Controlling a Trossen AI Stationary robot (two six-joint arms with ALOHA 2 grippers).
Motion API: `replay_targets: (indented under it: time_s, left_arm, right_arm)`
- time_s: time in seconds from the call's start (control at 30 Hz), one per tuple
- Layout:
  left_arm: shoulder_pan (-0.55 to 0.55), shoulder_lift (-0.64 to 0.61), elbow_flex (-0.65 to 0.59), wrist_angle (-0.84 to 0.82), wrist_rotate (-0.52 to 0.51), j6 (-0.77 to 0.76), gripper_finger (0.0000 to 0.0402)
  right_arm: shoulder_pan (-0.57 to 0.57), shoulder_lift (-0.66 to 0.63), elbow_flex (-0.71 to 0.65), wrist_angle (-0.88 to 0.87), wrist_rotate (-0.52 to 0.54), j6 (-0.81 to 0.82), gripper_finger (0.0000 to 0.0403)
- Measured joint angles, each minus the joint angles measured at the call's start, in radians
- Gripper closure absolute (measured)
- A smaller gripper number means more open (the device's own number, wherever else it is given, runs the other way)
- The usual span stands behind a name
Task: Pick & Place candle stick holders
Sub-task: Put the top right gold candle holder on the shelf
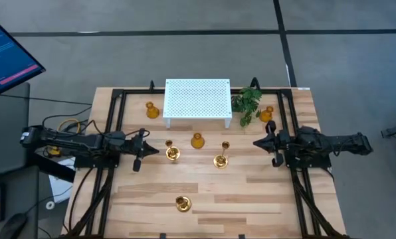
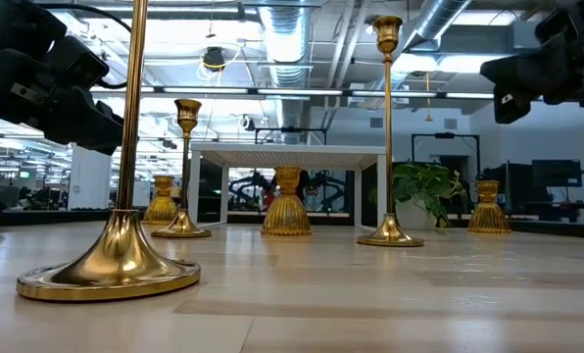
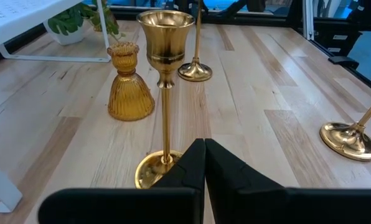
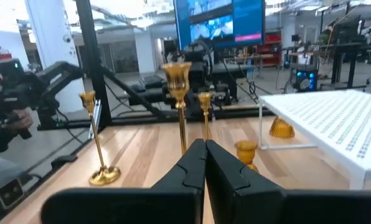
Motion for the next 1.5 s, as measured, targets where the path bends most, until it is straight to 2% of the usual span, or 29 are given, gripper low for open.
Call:
replay_targets:
  time_s: [0.3, 0.93, 1.1, 1.37, 1.5]
  left_arm:
    - [0.0, 0.0, 0.0, 0.004, 0.0, 0.0, 0.0394]
    - [0.0, 0.0, 0.0, 0.011, 0.0, 0.0, 0.0394]
    - [0.0, 0.0, 0.0, 0.014, 0.0, 0.0, 0.0394]
    - [0.0, 0.0, 0.0, 0.017, 0.0, 0.0, 0.0394]
    - [0.0, 0.0, 0.0, 0.017, 0.0, 0.0, 0.0394]
  right_arm:
    - [0.003, 0.122, 0.0, 0.094, -0.002, 0.0, 0.0403]
    - [0.004, 0.64, 0.0, 0.567, -0.004, 0.019, 0.0403]
    - [0.004, 0.773, 0.028, 0.611, -0.004, 0.074, 0.0403]
    - [0.005, 0.976, 0.116, 0.609, -0.007, 0.072, 0.0402]
    - [0.005, 1.048, 0.155, 0.608, -0.007, 0.072, 0.0376]
